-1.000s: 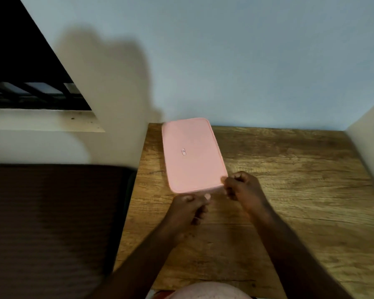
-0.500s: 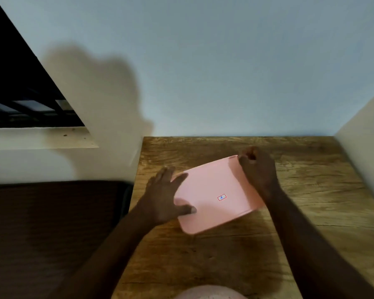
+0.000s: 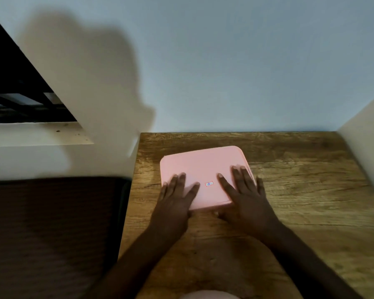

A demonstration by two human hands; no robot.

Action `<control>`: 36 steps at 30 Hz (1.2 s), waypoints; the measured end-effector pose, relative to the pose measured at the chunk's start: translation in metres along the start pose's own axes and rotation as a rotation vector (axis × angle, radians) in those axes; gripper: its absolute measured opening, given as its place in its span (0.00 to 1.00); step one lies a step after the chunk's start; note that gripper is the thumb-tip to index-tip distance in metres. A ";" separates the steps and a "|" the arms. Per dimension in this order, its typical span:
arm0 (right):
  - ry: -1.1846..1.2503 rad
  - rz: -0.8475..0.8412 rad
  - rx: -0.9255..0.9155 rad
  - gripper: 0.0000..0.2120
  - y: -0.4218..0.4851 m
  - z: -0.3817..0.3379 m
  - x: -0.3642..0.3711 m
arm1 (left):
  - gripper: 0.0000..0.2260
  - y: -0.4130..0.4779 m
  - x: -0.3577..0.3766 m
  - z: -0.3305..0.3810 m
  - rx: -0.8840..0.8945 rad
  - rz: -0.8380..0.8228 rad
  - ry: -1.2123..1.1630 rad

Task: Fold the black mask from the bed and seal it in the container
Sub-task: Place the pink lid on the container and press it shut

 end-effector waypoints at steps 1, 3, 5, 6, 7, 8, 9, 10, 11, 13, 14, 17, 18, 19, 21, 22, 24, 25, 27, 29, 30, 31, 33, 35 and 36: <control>0.003 0.035 -0.010 0.45 0.011 -0.004 -0.003 | 0.35 0.005 -0.003 -0.010 -0.017 0.005 0.012; 0.019 0.088 -0.030 0.41 0.038 -0.014 -0.010 | 0.34 0.016 -0.009 -0.031 -0.061 0.010 0.039; 0.017 0.114 -0.053 0.39 0.064 -0.027 -0.015 | 0.34 0.029 -0.017 -0.054 -0.111 0.026 0.081; 0.016 0.124 -0.060 0.38 0.076 -0.034 -0.017 | 0.34 0.035 -0.022 -0.064 -0.126 0.037 0.101; 0.020 0.136 -0.061 0.38 0.087 -0.040 -0.019 | 0.34 0.042 -0.026 -0.074 -0.134 0.048 0.111; 0.025 0.145 -0.056 0.38 0.096 -0.044 -0.021 | 0.34 0.048 -0.030 -0.082 -0.135 0.062 0.113; 0.032 0.150 -0.045 0.38 0.104 -0.048 -0.023 | 0.35 0.055 -0.034 -0.090 -0.130 0.073 0.117; 0.039 0.150 -0.032 0.38 0.111 -0.050 -0.025 | 0.35 0.061 -0.038 -0.096 -0.120 0.079 0.128; 0.046 0.152 -0.019 0.38 0.117 -0.051 -0.026 | 0.34 0.067 -0.040 -0.101 -0.108 0.078 0.144; 0.060 0.167 0.004 0.38 0.124 -0.054 -0.027 | 0.33 0.077 -0.043 -0.109 -0.090 0.072 0.164; 0.066 0.175 0.011 0.37 0.128 -0.055 -0.028 | 0.33 0.081 -0.045 -0.113 -0.090 0.073 0.167; 0.060 0.186 0.020 0.37 0.136 -0.057 -0.029 | 0.33 0.089 -0.048 -0.122 -0.098 0.098 0.182; 0.058 0.186 0.022 0.37 0.139 -0.057 -0.030 | 0.33 0.091 -0.048 -0.123 -0.100 0.105 0.183; 0.057 0.184 0.025 0.38 0.142 -0.057 -0.030 | 0.33 0.093 -0.048 -0.124 -0.100 0.111 0.181; 0.055 0.186 0.032 0.38 0.147 -0.058 -0.031 | 0.33 0.097 -0.050 -0.127 -0.094 0.118 0.176; 0.052 0.187 0.036 0.38 0.149 -0.059 -0.031 | 0.32 0.099 -0.050 -0.128 -0.089 0.120 0.176; 0.050 0.196 0.043 0.38 0.152 -0.059 -0.031 | 0.33 0.102 -0.051 -0.131 -0.076 0.123 0.176; 0.052 0.204 0.045 0.38 0.152 -0.059 -0.030 | 0.33 0.103 -0.051 -0.131 -0.068 0.123 0.173; 0.054 0.217 0.047 0.38 0.152 -0.059 -0.030 | 0.33 0.104 -0.050 -0.133 -0.056 0.129 0.164; 0.054 0.218 0.051 0.38 0.153 -0.058 -0.029 | 0.33 0.105 -0.050 -0.133 -0.040 0.140 0.160; 0.053 0.215 0.053 0.38 0.154 -0.058 -0.028 | 0.33 0.105 -0.050 -0.132 -0.032 0.146 0.158; 0.054 0.212 0.053 0.38 0.154 -0.058 -0.028 | 0.33 0.105 -0.050 -0.132 -0.026 0.153 0.153; 0.060 0.209 0.051 0.38 0.155 -0.058 -0.028 | 0.32 0.105 -0.051 -0.132 -0.017 0.166 0.138; 0.066 0.208 0.048 0.38 0.154 -0.058 -0.027 | 0.32 0.104 -0.052 -0.132 -0.004 0.184 0.127; 0.069 0.210 0.048 0.38 0.154 -0.058 -0.028 | 0.32 0.103 -0.052 -0.131 0.002 0.186 0.128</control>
Point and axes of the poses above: each hand's wrist, its own y-axis towards the middle knuckle, its own x-axis out of the palm, z = x × y, the point moved 9 cm from there along y, towards the middle knuckle, and after that the axes turned 1 degree about x, right-handed, at the moved point
